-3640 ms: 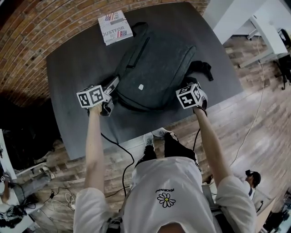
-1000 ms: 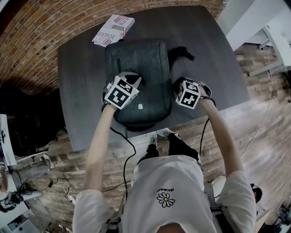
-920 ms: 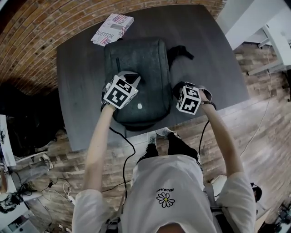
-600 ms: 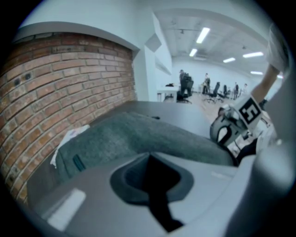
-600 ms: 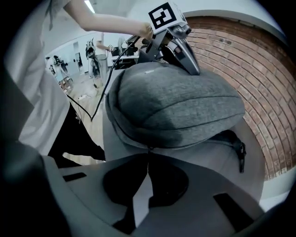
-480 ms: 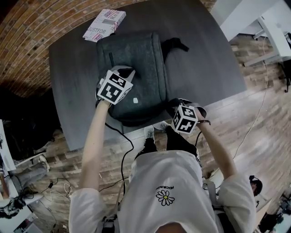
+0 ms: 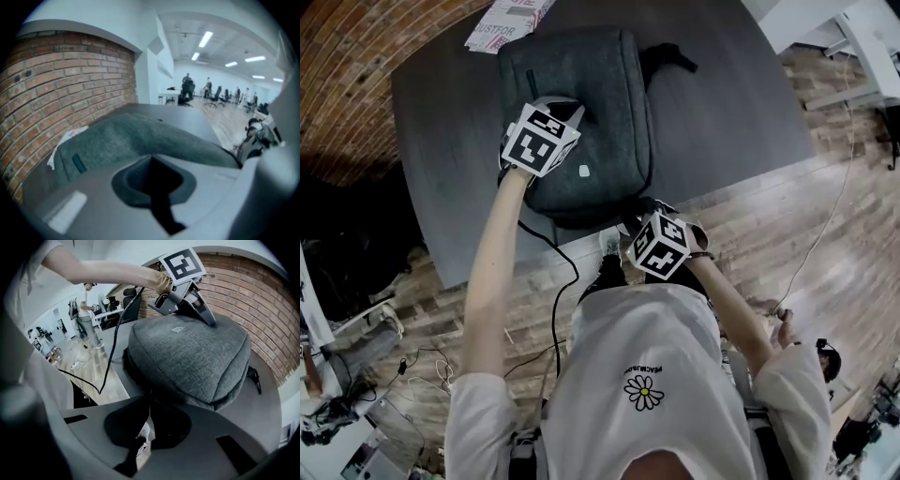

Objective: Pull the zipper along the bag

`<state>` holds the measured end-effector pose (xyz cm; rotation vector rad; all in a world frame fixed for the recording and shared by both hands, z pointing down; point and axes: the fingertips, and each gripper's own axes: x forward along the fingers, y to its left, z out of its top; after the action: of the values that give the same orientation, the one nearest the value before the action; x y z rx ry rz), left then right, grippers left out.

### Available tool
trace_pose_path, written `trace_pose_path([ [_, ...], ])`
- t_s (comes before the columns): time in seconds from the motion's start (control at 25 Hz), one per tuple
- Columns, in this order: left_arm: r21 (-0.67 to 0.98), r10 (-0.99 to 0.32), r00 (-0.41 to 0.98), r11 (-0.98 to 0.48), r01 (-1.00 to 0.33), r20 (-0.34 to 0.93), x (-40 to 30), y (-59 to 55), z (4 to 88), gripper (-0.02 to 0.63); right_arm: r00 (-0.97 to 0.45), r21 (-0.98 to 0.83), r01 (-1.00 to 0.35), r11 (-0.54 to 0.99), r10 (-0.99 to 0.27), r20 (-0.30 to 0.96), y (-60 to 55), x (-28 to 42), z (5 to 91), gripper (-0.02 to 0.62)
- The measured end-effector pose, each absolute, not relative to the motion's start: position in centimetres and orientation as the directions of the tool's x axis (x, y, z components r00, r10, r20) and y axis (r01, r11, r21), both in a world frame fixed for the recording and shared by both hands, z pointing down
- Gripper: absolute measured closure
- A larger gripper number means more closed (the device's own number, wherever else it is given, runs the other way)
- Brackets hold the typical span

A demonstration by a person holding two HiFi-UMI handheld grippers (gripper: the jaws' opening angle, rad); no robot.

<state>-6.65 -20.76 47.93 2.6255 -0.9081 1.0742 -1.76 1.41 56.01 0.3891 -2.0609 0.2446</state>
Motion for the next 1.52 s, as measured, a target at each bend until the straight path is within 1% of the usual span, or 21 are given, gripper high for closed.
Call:
trace_pose_path([
  [0.12, -0.082, -0.465, 0.564, -0.815, -0.574, 0.682, -6.6, -20.6, 48.0, 0.604, -0.471, -0.035, -0.429, 0.902, -0.191, 0.861, 1.8, -2.8, 55.5, 0.586],
  [0.28, -0.102, -0.475, 0.567, -0.818, -0.566, 0.673, -6.3, -20.3, 48.0, 0.604, -0.487, -0.108, -0.52, 0.847, -0.19, 0.852, 1.6, -2.8, 55.6, 0.586],
  [0.44, -0.145, -0.518, 0.601, -0.817, -0.557, 0.608, -7.4, -19.7, 46.3, 0.603, -0.486, -0.095, -0.501, 0.86, -0.189, 0.853, 1.6, -3.0, 55.8, 0.586],
  [0.48, -0.161, -0.543, 0.6, -0.805, -0.572, 0.587, -8.5, -19.2, 45.7, 0.58, -0.487, -0.093, -0.495, 0.864, -0.187, 0.853, 1.7, -3.0, 55.8, 0.586],
  [0.52, -0.16, -0.564, 0.595, -0.789, -0.594, 0.572, -9.8, -18.6, 45.2, 0.463, -0.487, -0.091, -0.49, 0.867, -0.186, 0.853, 1.7, -3.0, 55.8, 0.586],
  [0.56, -0.14, -0.578, 0.587, -0.77, -0.622, 0.567, -11.5, -17.9, 45.0, 0.435, -0.487, -0.09, -0.486, 0.869, -0.185, 0.853, 1.6, -2.9, 55.8, 0.586],
  [0.76, 0.033, -0.602, 0.524, -0.638, -0.769, 0.603, -20.5, -13.3, 47.6, 0.442, -0.495, -0.1, -0.487, 0.868, -0.18, 0.85, 1.3, -2.8, 55.7, 0.587],
  [0.88, 0.122, -0.557, 0.531, -0.608, -0.785, 0.639, -22.2, -9.6, 49.1, 0.442, -0.497, -0.095, -0.474, 0.875, -0.177, 0.849, 1.1, -2.8, 55.6, 0.586],
  [0.92, 0.144, -0.533, 0.542, -0.614, -0.776, 0.65, -21.9, -8.4, 49.7, 0.445, -0.497, -0.094, -0.47, 0.878, -0.175, 0.85, 1.2, -2.7, 55.6, 0.586],
  [0.96, 0.161, -0.516, 0.553, -0.62, -0.768, 0.655, -21.6, -7.3, 50.1, 0.464, -0.497, -0.093, -0.466, 0.88, -0.173, 0.85, 1.3, -2.6, 55.6, 0.586],
  [1.0, 0.17, -0.508, 0.561, -0.624, -0.763, 0.654, -21.1, -6.6, 50.3, 0.502, -0.497, -0.092, -0.462, 0.882, -0.172, 0.851, 1.3, -2.5, 55.6, 0.586],
  [1.08, 0.174, -0.489, 0.572, -0.641, -0.748, 0.659, -20.2, -5.9, 50.6, 0.548, -0.491, -0.08, -0.459, 0.885, -0.177, 0.853, 1.2, -2.2, 55.6, 0.586],
  [1.12, 0.172, -0.469, 0.576, -0.657, -0.734, 0.669, -19.5, -5.7, 50.8, 0.594, -0.482, -0.067, -0.462, 0.884, -0.187, 0.856, 1.0, -1.8, 55.6, 0.586],
  [1.16, 0.168, -0.447, 0.58, -0.676, -0.718, 0.681, -18.6, -5.6, 51.1, 0.604, -0.467, -0.049, -0.469, 0.882, -0.2, 0.862, 0.8, -1.2, 55.6, 0.586],
  [1.28, 0.208, -0.373, 0.629, -0.725, -0.656, 0.682, -15.6, -5.1, 51.6, 0.604, -0.405, 0.008, -0.51, 0.86, -0.248, 0.88, -0.6, 1.8, 55.5, 0.586],
  [1.44, 0.308, -0.313, 0.719, -0.746, -0.591, 0.62, -10.5, -4.6, 51.9, 0.603, -0.292, 0.108, -0.564, 0.819, -0.32, 0.901, -3.1, 7.0, 55.1, 0.587],
  [1.52, 0.342, -0.291, 0.749, -0.752, -0.563, 0.595, -7.9, -4.4, 52.1, 0.603, -0.247, 0.134, -0.588, 0.798, -0.334, 0.91, -4.3, 9.5, 55.0, 0.586],
])
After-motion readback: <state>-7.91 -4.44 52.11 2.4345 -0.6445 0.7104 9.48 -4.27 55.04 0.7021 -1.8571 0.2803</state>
